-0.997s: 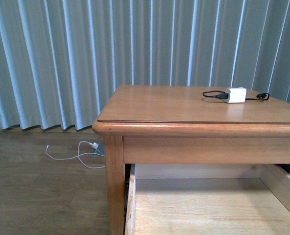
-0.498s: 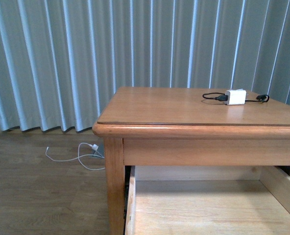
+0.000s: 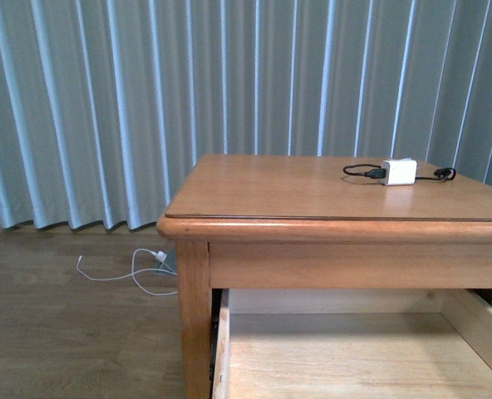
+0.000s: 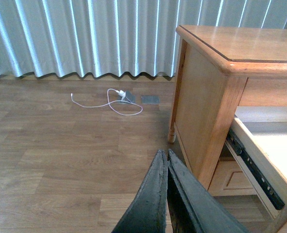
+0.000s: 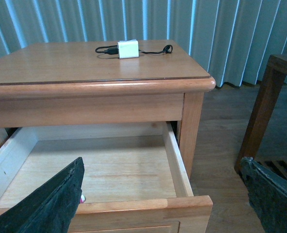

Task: Place pink marker in drawer with both arms

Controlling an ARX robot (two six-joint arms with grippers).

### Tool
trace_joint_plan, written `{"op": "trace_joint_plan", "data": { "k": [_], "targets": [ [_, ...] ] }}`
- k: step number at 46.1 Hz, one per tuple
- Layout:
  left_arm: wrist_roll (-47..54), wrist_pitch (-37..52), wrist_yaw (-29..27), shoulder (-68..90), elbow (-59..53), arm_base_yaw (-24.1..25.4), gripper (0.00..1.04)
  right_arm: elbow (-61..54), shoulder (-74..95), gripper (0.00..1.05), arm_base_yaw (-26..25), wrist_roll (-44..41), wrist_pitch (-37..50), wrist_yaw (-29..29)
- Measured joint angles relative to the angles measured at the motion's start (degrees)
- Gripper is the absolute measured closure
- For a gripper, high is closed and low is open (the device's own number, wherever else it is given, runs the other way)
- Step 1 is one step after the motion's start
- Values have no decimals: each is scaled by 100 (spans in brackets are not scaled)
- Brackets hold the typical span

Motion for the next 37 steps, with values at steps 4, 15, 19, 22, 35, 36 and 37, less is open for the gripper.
{"op": "trace_joint_plan", "data": {
  "k": [4,15,19,22,35,36,37],
  "targets": [
    [0,-2,0,0,0,0,101,0,0,9,0,0,0,0],
    [0,-2,0,0,0,0,81,-24,-26,9,96,-44,92,264],
    [0,-2,0,0,0,0,59,-4,11,9,339,-83,-334,503],
    [0,-2,0,0,0,0,45,184,382,9,361,122,-1207,199],
    [2,-2,0,0,0,0,7,503,1869,9,927,570,-2319,20],
    [2,-2,0,0,0,0,7,527,1976,9,1001,605,-2275,46],
    [2,-2,0,0,0,0,7,557,2090,9,1075,614,-2225,70]
  ]
}}
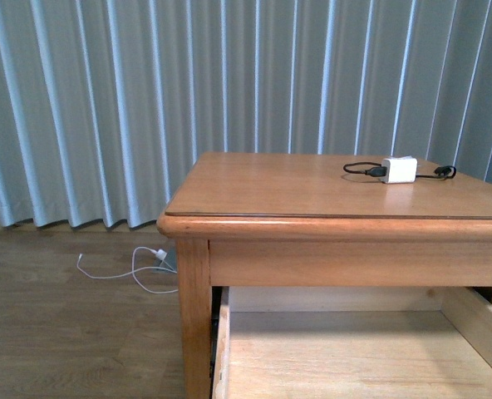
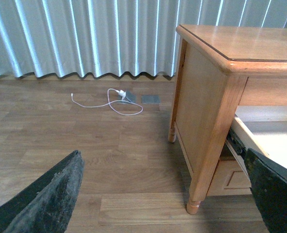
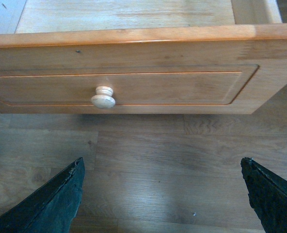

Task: Place pink marker in drawer with both arms

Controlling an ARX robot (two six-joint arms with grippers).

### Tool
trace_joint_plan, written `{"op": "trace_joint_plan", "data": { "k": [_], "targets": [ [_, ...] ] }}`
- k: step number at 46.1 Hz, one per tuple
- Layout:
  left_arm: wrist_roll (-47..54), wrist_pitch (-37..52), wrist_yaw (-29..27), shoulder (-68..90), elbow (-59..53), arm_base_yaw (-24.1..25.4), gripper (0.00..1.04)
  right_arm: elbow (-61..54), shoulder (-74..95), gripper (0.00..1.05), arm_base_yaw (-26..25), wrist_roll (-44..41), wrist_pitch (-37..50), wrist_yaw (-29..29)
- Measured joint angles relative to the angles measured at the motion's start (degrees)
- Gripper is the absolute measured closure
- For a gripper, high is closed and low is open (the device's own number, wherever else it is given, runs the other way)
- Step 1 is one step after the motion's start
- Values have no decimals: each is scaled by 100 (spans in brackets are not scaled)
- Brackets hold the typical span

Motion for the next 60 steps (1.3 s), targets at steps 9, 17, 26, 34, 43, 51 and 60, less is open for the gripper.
{"op": "trace_joint_plan", "data": {
  "k": [9,17,26,34,43,51,60],
  "targets": [
    [0,-2,0,0,0,0,6,555,1690,9,367,457,684,2],
    [2,-2,0,0,0,0,6,1003,3067,9,372,498,1268,118],
    [0,-2,0,0,0,0,6,1512,4374,9,278,455,1939,380],
    [2,-2,0,0,0,0,6,1803,4988,9,264,389,2197,535],
    [0,-2,0,0,0,0,6,2398,5646,9,330,339,2706,769],
    [0,-2,0,0,0,0,6,2933,6210,9,393,389,3036,844],
    [2,-2,0,0,0,0,6,3353,6699,9,485,422,3475,975]
  ]
}}
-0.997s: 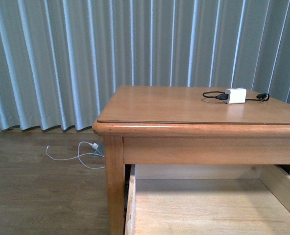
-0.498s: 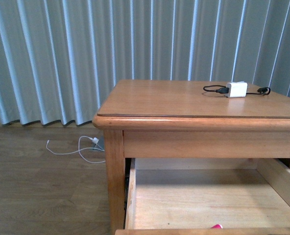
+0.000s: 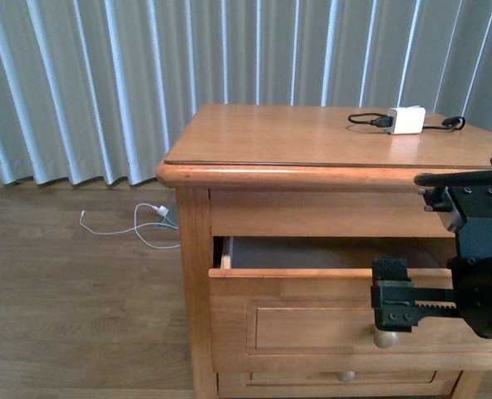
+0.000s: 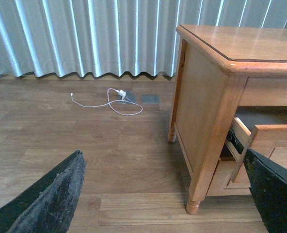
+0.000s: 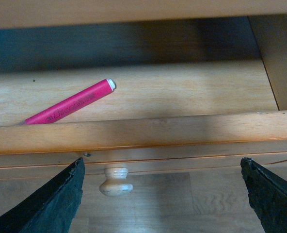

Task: Place pink marker in drawer with both arms

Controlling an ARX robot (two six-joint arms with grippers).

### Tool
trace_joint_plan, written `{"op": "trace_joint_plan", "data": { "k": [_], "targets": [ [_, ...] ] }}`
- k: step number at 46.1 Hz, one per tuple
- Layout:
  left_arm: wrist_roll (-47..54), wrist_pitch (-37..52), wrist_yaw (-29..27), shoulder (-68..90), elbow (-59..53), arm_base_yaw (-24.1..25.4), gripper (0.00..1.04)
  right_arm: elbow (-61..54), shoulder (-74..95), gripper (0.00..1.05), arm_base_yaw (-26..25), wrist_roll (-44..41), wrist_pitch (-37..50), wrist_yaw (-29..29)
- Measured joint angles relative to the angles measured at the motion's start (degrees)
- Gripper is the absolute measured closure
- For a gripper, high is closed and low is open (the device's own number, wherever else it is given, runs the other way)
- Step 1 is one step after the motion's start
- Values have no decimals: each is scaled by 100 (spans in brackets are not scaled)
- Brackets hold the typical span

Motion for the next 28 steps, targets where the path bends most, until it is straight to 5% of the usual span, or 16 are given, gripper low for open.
{"op": "trace_joint_plan", "data": {
  "k": [28],
  "targets": [
    [0,0,0,0,0,0,6,579,1335,9,-87,334,1945,-192]
  ]
}}
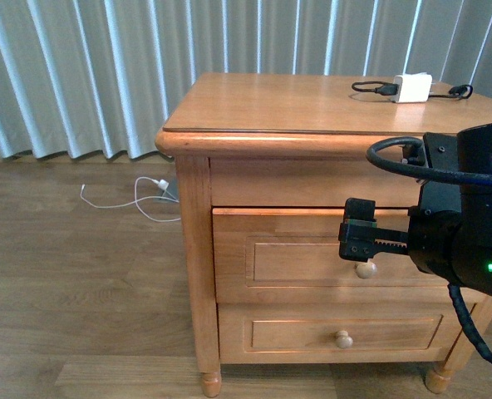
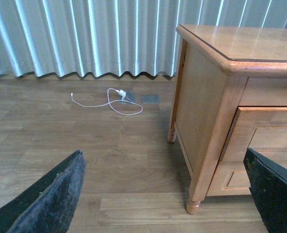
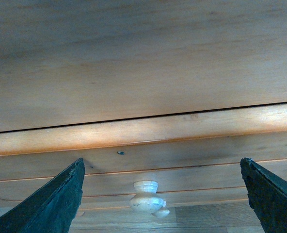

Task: Place pink marker in drawer with both arms

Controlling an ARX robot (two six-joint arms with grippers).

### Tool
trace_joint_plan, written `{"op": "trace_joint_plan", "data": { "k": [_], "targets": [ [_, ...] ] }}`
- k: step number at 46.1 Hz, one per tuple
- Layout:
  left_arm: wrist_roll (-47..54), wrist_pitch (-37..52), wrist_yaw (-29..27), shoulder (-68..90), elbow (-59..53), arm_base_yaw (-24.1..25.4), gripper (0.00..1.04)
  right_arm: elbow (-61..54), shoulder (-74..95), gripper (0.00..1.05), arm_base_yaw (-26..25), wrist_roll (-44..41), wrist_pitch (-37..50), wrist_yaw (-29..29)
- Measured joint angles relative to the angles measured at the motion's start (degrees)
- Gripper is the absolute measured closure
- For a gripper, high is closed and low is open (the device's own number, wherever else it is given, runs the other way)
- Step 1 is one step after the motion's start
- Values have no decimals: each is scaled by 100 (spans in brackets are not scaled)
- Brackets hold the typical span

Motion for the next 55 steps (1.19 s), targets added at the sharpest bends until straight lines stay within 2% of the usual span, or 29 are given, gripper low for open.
{"op": "trace_joint_plan", "data": {
  "k": [17,28,39,46,55],
  "targets": [
    [0,0,0,0,0,0,6,168,352,9,-153,343,146,118],
    [-2,0,0,0,0,0,6,114,92,9,-258,302,-391,232],
    [-2,0,0,0,0,0,6,-962,-1836,9,-525,297,-1344,-450],
    [-2,0,0,0,0,0,6,-1759,-3637,9,-804,203,-2581,-966],
    [-2,0,0,0,0,0,6,-2892,-6380,9,-1154,-284,-3687,-1237]
  ]
}}
